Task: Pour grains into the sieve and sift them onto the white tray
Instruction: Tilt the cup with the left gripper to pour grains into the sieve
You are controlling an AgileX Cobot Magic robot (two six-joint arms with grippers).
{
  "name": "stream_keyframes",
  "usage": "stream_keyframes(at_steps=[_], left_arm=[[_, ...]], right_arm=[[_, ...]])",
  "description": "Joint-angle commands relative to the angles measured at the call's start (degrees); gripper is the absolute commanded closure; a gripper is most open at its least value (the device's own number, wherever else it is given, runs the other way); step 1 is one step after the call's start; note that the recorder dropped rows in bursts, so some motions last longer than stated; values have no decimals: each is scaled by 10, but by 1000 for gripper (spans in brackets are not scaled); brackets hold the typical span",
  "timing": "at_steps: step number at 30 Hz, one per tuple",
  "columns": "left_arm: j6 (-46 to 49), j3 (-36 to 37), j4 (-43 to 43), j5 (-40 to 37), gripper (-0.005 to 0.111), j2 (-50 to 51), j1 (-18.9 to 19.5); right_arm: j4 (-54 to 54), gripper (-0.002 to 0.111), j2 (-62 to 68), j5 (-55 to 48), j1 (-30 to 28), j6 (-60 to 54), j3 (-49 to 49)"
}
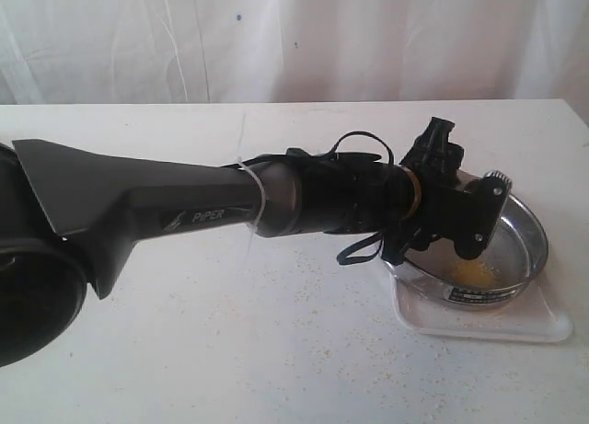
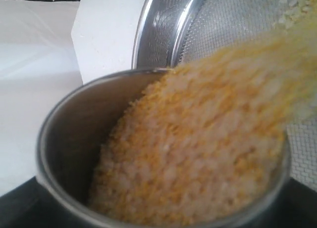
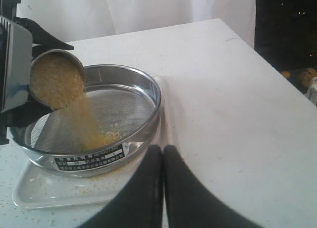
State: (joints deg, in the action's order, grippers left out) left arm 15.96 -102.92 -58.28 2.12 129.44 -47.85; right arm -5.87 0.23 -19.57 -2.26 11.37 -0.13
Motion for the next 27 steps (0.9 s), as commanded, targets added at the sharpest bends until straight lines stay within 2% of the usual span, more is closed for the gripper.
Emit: stream_keyframes(at_steps=[1, 4, 22, 27], left_arm=[[22, -4, -10, -5, 107, -9, -3], [23, -4, -26, -13, 107, -9, -3], [27, -4, -252, -32, 107, -8, -3], [95, -4, -324, -35, 107, -8, -3]], right_arm=[[-2, 108, -2, 3, 1, 0, 1], [-2, 108, -2, 3, 1, 0, 1], [-2, 108, -2, 3, 1, 0, 1], [-2, 108, -2, 3, 1, 0, 1]])
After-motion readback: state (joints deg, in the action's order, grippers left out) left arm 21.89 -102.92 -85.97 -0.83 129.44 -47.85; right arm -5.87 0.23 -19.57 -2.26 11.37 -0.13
